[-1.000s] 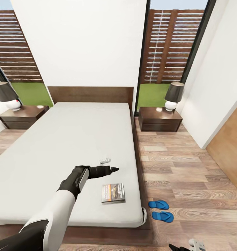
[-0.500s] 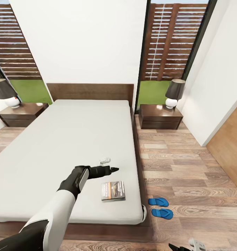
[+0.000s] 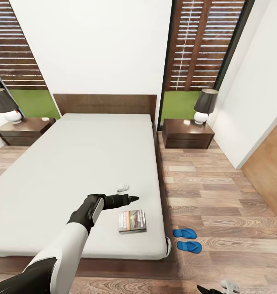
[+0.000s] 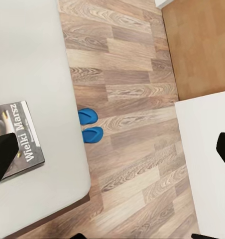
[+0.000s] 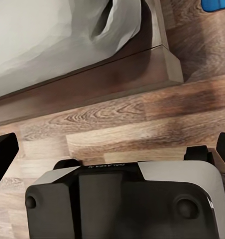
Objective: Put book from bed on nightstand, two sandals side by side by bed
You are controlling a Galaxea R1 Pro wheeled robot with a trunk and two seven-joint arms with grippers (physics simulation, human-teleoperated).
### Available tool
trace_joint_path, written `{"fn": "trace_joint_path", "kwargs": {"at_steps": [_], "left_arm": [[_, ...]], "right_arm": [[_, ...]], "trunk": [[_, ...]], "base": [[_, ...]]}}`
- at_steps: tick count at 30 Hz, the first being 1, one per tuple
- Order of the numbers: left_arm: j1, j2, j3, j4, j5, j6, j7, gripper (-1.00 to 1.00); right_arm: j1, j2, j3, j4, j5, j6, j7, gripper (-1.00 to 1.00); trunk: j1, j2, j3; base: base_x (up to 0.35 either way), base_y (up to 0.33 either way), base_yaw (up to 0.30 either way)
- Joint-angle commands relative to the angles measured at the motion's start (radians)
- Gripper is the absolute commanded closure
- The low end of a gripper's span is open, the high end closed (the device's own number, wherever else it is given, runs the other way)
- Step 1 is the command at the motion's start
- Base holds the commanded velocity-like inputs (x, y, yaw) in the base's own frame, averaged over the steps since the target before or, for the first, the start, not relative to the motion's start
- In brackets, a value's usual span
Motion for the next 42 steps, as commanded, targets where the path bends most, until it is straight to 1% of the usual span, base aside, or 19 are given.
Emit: {"fn": "trace_joint_path", "kwargs": {"at_steps": [1,42], "left_arm": [[-0.001,-0.002,0.008,-0.001,-0.010,0.006,-0.008,-1.00],[-0.001,-0.002,0.008,-0.001,-0.010,0.006,-0.010,-1.00]], "right_arm": [[-0.001,0.000,-0.008,-0.001,0.003,0.006,0.006,-1.00],[0.000,0.000,-0.008,-0.001,0.003,0.006,0.006,-1.00]], "trunk": [[0.001,-0.002,-0.003],[0.001,-0.002,-0.068]], "base": [[0.000,0.000,0.000],[0.000,0.000,0.000]]}}
